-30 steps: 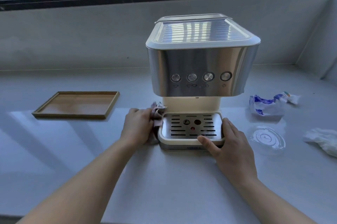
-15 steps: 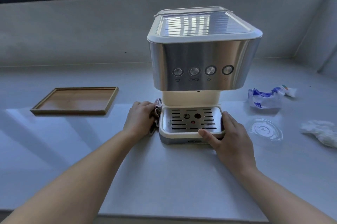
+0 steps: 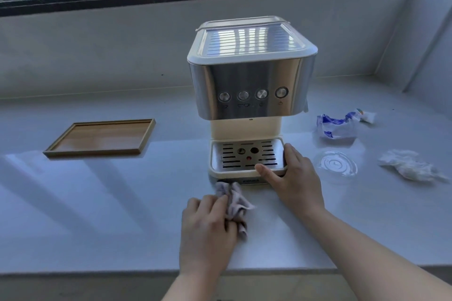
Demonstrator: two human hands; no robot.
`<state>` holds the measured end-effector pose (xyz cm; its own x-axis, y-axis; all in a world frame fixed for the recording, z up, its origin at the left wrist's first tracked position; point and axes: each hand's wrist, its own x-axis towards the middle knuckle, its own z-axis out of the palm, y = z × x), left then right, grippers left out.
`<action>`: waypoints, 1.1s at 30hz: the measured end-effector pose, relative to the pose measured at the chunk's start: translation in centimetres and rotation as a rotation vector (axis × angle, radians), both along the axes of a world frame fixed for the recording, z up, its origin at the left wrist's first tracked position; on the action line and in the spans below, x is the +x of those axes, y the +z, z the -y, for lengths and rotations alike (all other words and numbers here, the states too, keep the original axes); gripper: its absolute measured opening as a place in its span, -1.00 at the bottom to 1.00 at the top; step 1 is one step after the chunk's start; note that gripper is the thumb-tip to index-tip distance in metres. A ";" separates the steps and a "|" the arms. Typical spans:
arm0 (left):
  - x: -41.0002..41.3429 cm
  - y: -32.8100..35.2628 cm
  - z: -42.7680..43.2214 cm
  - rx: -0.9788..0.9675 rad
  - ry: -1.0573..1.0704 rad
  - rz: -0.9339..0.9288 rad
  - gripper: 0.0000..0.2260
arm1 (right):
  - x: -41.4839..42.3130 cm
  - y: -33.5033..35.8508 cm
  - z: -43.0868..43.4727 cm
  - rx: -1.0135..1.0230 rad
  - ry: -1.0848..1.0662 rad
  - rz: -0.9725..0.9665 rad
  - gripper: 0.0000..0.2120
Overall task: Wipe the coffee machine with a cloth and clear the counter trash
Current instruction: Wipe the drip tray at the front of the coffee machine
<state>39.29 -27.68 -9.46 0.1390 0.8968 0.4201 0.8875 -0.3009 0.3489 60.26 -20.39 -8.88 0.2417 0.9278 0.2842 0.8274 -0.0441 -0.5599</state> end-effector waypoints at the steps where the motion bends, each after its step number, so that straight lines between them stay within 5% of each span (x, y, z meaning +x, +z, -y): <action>1: 1.1 0.0 0.3 -0.024 -0.024 0.033 -0.66 | 0.1 0.0 0.0 0.012 0.005 -0.018 -0.28; 5: 5.4 0.7 -0.1 -0.088 -0.136 0.129 -0.65 | 0.1 0.7 0.2 0.041 0.021 -0.176 -0.58; 9: 7.1 1.9 -1.2 -0.157 -0.213 0.312 -0.56 | 0.9 2.4 2.4 0.117 -0.014 -0.559 -0.69; 12: 5.2 2.6 -1.3 -0.110 -0.319 0.414 -0.53 | 0.3 2.7 6.4 0.186 0.084 -0.432 -0.76; 14: 2.6 2.7 -1.9 0.035 -0.355 0.389 -0.57 | -1.3 2.3 8.6 0.079 0.247 -0.283 -0.60; 17: 0.0 2.7 -4.6 0.120 -0.192 0.242 -0.56 | -3.3 1.8 9.5 -0.058 0.277 0.042 -0.31; 19: 0.0 2.1 -6.3 0.013 -0.087 0.128 -0.55 | -3.4 1.5 9.3 -0.031 0.232 0.183 -0.40; 27: 0.6 -0.9 -7.9 -0.124 -0.049 -0.030 -0.31 | 2.4 1.9 5.3 -0.040 -0.025 -0.052 -0.84; 33: 0.8 -0.5 -7.4 -0.148 -0.059 -0.022 -0.33 | 4.4 2.8 1.1 -0.091 0.090 -0.206 -0.77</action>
<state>40.08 -20.24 -9.98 0.2013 0.9387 0.2799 0.8778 -0.2997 0.3738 64.62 -21.52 -6.12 0.2008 0.9678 0.1519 0.6993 -0.0331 -0.7141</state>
